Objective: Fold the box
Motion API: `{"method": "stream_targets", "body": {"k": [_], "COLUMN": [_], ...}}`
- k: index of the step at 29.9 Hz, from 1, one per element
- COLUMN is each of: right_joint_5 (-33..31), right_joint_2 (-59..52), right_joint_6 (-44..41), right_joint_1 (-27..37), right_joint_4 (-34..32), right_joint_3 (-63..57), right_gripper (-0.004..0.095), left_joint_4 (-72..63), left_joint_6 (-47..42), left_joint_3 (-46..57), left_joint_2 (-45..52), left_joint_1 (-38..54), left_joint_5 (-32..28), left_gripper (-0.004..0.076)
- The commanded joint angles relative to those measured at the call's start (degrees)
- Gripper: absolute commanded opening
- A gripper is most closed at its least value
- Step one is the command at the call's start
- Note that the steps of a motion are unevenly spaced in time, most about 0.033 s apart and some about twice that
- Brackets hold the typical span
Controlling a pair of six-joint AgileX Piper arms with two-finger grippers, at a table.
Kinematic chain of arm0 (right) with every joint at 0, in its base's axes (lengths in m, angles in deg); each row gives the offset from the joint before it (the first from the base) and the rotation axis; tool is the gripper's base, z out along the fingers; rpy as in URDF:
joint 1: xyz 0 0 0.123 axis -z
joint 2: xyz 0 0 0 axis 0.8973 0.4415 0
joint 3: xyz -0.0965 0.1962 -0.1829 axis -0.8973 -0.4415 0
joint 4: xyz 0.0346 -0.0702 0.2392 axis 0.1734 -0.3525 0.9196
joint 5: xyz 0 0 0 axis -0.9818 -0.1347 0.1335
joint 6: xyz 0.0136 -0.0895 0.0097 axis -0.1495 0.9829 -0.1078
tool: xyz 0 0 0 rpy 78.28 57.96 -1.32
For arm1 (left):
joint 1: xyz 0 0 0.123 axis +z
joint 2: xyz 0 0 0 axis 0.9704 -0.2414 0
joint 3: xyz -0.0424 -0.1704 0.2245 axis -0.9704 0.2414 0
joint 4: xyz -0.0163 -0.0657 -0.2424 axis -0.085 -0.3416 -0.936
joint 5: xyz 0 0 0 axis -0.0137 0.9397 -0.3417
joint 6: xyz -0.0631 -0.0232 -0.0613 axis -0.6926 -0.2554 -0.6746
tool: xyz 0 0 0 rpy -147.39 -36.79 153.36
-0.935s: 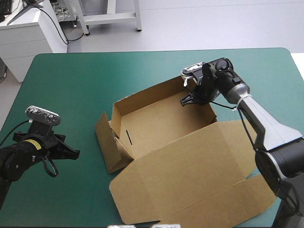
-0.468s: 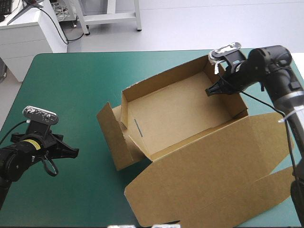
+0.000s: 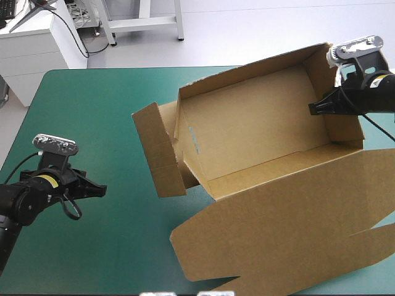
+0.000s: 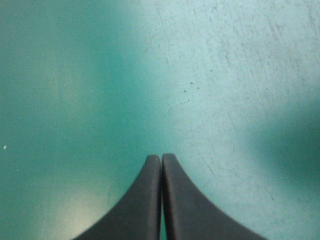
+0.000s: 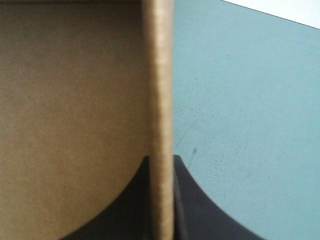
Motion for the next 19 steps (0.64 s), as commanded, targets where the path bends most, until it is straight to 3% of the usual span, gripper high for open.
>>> {"method": "stream_targets", "body": {"k": [1,4,8,14,19], "right_joint_5": [-0.3,-0.3,-0.3,-0.3,-0.3], "right_joint_2": [-2.3,-2.2,-2.2,-2.2,-2.2], "right_joint_6": [0.9,0.9,1.1,1.1,1.1], "right_joint_1": [1.7,1.7,1.7,1.7,1.7], "right_joint_4": [4.2,4.8,5.3,5.3,5.3], "right_joint_3": [1.7,1.7,1.7,1.7,1.7], "right_gripper": [-0.0019,-0.0019,-0.0019,-0.0019,-0.0019], "left_joint_4": [-2.4,-9.2,-24.1,-51.0,-63.1], "left_joint_6": [-2.1,-0.7,11.7,36.9,46.1], "left_joint_3": [-1.4,-1.4,-1.4,-1.4,-1.4], "left_joint_2": [-3.2,-6.7,-11.6,-18.2,-23.0], "left_joint_1": [0.5,2.5,6.3,11.1,13.8], "left_joint_5": [-6.8,-9.6,-11.3,-4.8,0.2], "left_gripper": [-0.0006,0.0018,0.0017,0.0017,0.0014]}}
